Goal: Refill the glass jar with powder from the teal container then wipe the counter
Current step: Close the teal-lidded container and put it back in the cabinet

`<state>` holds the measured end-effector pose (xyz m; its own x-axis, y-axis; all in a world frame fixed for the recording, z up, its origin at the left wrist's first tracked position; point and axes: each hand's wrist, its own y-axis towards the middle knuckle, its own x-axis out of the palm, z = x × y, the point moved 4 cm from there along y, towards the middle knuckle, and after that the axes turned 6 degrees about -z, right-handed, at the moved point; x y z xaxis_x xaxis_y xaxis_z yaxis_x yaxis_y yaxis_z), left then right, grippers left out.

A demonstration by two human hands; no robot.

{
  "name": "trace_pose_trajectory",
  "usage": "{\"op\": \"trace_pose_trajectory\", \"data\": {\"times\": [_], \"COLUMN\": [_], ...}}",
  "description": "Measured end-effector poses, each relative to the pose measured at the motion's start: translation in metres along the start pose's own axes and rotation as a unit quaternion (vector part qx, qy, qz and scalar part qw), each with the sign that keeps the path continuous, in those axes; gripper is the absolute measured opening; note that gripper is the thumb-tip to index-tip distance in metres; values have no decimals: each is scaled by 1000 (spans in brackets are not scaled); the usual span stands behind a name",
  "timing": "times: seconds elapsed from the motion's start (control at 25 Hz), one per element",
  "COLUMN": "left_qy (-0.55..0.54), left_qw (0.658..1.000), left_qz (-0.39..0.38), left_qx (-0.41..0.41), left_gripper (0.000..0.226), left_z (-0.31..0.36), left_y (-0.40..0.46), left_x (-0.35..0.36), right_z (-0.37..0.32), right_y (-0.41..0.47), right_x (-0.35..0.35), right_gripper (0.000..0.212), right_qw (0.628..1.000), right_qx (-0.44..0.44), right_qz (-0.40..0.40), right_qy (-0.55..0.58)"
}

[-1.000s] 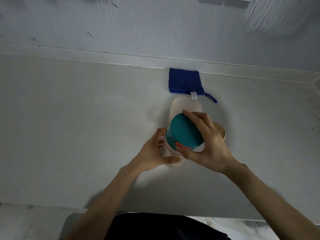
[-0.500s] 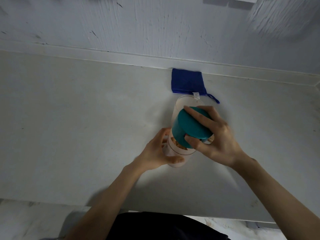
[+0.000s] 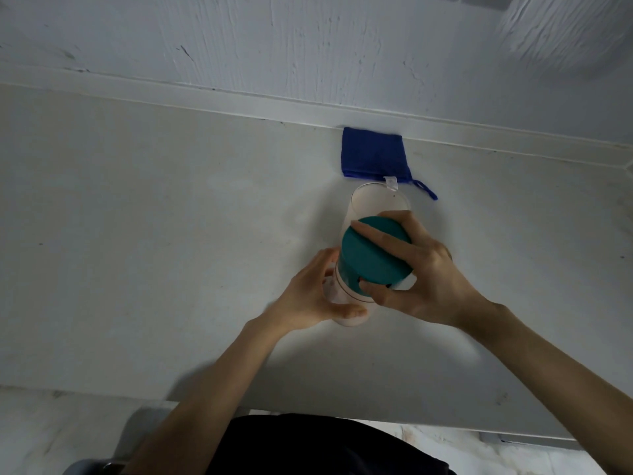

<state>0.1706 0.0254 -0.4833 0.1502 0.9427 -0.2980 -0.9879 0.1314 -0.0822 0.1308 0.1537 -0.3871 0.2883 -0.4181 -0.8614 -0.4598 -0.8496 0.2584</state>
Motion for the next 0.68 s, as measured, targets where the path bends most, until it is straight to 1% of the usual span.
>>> {"op": "trace_pose_trajectory", "data": {"times": [0.12, 0.2, 0.36, 0.44, 0.56, 0.68], "left_qy": [28, 50, 61, 45, -28, -34], "left_qw": [1000, 999, 998, 998, 998, 997], "left_qz": [-7, -11, -3, -12, -50, -58], "left_qx": [7, 12, 30, 40, 40, 40], "left_gripper": [72, 66, 62, 65, 75, 78], "left_z": [1, 1, 0, 1, -1, -4], "left_y": [2, 3, 2, 5, 8, 9], "left_x": [0, 0, 0, 0, 1, 4], "right_z": [3, 7, 8, 10, 13, 14], "right_y": [1, 1, -3, -6, -6, -5], "right_x": [1, 0, 10, 16, 20, 21], "right_gripper": [60, 59, 59, 59, 60, 60], "right_qw": [1000, 998, 1000, 999, 999, 998], "right_qx": [3, 9, 15, 28, 32, 40], "right_qz": [-18, -28, 5, 20, 24, 36], "right_qy": [23, 48, -13, -2, 7, 10]}}
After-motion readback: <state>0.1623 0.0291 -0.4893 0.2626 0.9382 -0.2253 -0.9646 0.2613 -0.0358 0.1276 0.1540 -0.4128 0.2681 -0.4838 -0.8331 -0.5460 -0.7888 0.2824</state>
